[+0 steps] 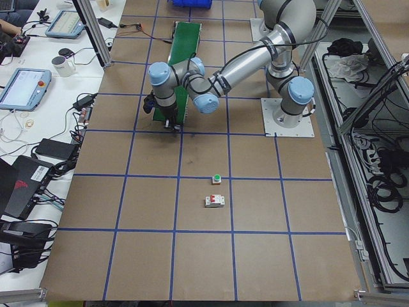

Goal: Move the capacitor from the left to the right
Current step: 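Carry the capacitor with the left gripper over the conveyor's near end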

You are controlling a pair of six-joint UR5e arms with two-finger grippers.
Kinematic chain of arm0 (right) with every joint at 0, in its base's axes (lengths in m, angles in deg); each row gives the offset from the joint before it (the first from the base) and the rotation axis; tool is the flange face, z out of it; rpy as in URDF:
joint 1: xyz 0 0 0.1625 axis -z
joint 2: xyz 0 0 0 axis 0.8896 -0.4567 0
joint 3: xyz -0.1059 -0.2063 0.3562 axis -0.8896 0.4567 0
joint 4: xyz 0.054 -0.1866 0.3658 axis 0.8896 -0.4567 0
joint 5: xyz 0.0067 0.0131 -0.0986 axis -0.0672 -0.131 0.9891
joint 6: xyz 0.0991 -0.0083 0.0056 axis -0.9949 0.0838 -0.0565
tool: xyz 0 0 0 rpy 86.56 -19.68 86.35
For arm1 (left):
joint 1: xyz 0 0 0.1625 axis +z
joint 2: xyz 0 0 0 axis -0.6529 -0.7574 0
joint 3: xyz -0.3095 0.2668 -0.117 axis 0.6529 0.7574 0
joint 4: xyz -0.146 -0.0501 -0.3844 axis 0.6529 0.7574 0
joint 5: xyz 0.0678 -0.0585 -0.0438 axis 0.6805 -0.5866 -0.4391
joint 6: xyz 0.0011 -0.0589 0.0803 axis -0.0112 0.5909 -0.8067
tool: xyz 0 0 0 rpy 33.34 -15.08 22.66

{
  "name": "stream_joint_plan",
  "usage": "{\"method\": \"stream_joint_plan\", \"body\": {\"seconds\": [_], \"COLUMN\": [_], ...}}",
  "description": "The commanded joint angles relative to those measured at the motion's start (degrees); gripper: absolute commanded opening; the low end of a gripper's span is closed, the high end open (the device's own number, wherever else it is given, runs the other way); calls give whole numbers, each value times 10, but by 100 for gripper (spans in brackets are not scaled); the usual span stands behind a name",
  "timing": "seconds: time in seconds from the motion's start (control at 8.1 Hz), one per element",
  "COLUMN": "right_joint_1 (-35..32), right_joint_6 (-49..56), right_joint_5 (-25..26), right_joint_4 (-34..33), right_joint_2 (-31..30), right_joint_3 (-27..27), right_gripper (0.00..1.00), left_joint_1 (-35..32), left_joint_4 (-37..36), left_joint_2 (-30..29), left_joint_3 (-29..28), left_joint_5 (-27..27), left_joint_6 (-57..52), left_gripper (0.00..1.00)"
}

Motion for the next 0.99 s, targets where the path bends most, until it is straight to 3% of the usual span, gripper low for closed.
{"method": "stream_joint_plan", "body": {"seconds": [0.0,0.25,0.49,0.86], "right_joint_1": [0,1,1,6], "right_joint_6": [7,-1,-8,-6], "right_joint_5": [7,5,-4,-6], "right_joint_4": [17,22,11,-23], "right_joint_2": [4,8,13,72], "right_joint_3": [10,8,3,3], "right_gripper": [100,100,100,100], "left_joint_1": [-83,-97,-98,-140], "left_joint_4": [81,78,72,55], "left_joint_2": [-3,-14,-39,-41], "left_joint_3": [-57,-55,-59,-55], "left_joint_5": [17,-45,-46,-45], "left_joint_6": [83,137,174,229], "left_gripper": [0,0,0,0]}}
